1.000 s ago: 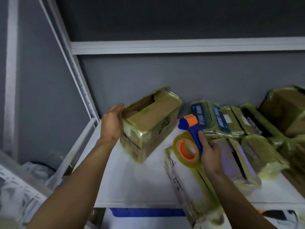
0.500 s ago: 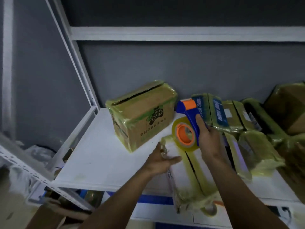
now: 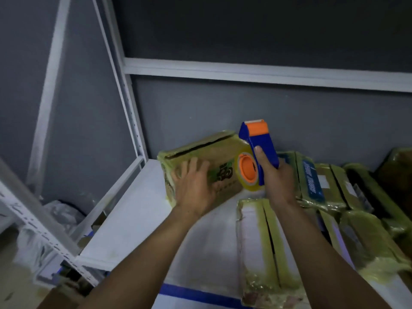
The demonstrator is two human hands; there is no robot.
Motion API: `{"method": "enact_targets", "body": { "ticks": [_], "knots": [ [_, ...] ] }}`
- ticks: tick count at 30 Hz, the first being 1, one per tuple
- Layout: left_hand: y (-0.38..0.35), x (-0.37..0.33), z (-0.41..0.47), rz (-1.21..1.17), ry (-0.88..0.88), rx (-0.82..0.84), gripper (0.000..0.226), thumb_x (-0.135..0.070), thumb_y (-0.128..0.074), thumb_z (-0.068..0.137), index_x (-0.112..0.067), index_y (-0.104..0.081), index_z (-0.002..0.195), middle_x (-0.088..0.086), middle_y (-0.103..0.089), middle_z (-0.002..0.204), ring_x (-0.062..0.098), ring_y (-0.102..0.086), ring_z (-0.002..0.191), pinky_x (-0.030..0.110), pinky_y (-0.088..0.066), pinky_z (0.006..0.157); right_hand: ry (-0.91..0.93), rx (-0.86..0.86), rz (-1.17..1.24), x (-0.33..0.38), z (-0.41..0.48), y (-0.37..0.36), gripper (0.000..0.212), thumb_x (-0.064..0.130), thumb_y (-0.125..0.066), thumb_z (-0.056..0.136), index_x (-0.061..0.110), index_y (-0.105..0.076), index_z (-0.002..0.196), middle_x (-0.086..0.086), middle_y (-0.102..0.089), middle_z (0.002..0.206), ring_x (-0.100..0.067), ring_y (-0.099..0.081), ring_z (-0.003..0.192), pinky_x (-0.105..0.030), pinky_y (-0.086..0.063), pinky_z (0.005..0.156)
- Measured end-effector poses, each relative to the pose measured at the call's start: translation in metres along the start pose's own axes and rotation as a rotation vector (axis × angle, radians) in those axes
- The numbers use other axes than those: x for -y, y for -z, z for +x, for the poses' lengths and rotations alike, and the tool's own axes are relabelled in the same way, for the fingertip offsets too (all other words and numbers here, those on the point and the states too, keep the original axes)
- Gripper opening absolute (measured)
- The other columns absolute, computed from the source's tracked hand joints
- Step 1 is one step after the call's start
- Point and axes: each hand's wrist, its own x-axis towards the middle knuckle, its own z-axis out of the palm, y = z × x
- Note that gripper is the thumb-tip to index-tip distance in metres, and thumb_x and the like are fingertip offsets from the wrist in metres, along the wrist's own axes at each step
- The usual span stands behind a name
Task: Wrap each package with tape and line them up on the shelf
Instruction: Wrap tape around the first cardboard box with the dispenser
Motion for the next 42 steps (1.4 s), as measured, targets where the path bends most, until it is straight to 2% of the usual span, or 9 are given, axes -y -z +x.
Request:
{"method": "enact_targets", "body": {
  "ticks": [3,5,11,16,21,24,28,35,42],
  "knots": [
    [0.009,0.041,0.023,0.062,0.092,0.321,0.099,-0.075,-0.068,0.070,-0.034,-0.029,0.152,0.002,-0.026,0.158,0.030,-0.015,0.149,0.066,0.001,0.116,0.037,0.028,-0.023,0.008,0.010,-0.030,0.047,0.067,-0.076,0.078,0.021,-0.075,0.091,0.006,-0.076,0.082,0.001,-0.068,0.068,-0.022,-0.052,0.065],
    [0.010,0.066,0.031,0.052,0.073,0.378,0.109,-0.076,-0.069,0.070,-0.035,-0.019,0.158,-0.002,-0.016,0.165,0.026,-0.008,0.153,0.063,-0.006,0.120,0.053,0.036,-0.032,0.011,0.015,-0.050,0.041,0.062,-0.078,0.080,0.023,-0.075,0.090,0.008,-0.075,0.081,0.002,-0.068,0.068,-0.025,-0.053,0.067],
    [0.011,0.134,0.042,-0.080,-0.009,0.315,0.080,-0.060,-0.071,0.079,-0.033,-0.045,0.150,-0.007,-0.034,0.159,0.021,-0.026,0.147,0.043,-0.046,0.107,0.101,0.067,-0.066,0.021,0.022,-0.118,0.055,0.072,-0.075,0.074,0.020,-0.075,0.094,0.001,-0.076,0.085,-0.009,-0.072,0.075,-0.030,-0.056,0.070],
    [0.023,0.192,0.046,-0.206,-0.136,0.334,0.074,-0.040,-0.082,0.077,-0.025,-0.056,0.145,-0.006,-0.034,0.162,0.015,-0.021,0.149,0.007,0.001,0.116,0.158,0.083,-0.102,0.041,0.025,-0.173,0.058,0.077,-0.070,0.072,0.019,-0.063,0.070,0.004,-0.062,0.059,-0.008,-0.062,0.055,-0.022,-0.046,0.054],
    [0.044,0.224,0.042,-0.407,-0.101,0.477,0.078,-0.019,-0.091,0.074,-0.018,-0.056,0.144,-0.012,-0.032,0.156,0.001,-0.023,0.147,0.004,-0.008,0.115,0.181,0.121,-0.155,0.057,0.038,-0.213,0.061,0.074,-0.066,0.083,0.028,-0.048,0.046,0.008,-0.049,0.045,-0.010,-0.049,0.042,-0.027,-0.039,0.052],
    [0.058,0.234,0.047,-0.385,-0.166,0.472,0.082,-0.049,-0.092,0.065,-0.034,-0.060,0.139,-0.031,-0.031,0.150,-0.005,-0.027,0.142,0.013,-0.020,0.119,0.188,0.240,-0.260,0.058,0.051,-0.229,0.067,0.074,-0.065,0.085,0.024,-0.043,0.045,0.005,-0.046,0.045,-0.012,-0.048,0.042,-0.030,-0.037,0.053],
    [0.069,0.231,0.048,-0.534,0.048,0.221,0.079,-0.089,-0.074,0.054,-0.058,-0.061,0.125,-0.041,-0.050,0.135,-0.011,-0.046,0.129,0.028,-0.050,0.103,0.119,0.391,-0.401,0.049,0.064,-0.238,0.073,0.086,-0.059,0.076,0.016,-0.050,0.055,-0.003,-0.049,0.050,-0.018,-0.051,0.046,-0.033,-0.037,0.057],
    [0.055,0.231,0.045,-0.262,0.090,0.524,0.130,-0.108,-0.049,0.046,-0.041,-0.031,0.156,-0.039,-0.008,0.156,0.005,-0.021,0.151,0.043,-0.034,0.119,0.164,0.602,-0.601,0.046,0.090,-0.229,0.068,0.069,-0.039,0.101,0.015,-0.052,0.062,0.003,-0.051,0.049,-0.013,-0.049,0.044,-0.033,-0.036,0.059],
    [0.050,0.238,0.034,-0.375,0.108,0.513,0.119,-0.103,-0.054,0.054,-0.044,-0.030,0.155,-0.059,-0.002,0.143,-0.012,-0.014,0.144,0.030,-0.024,0.120,0.046,0.543,-0.629,0.060,0.093,-0.251,0.069,0.086,-0.051,0.083,0.023,-0.048,0.054,0.001,-0.054,0.051,-0.014,-0.050,0.044,-0.033,-0.038,0.060]
  ]
}}
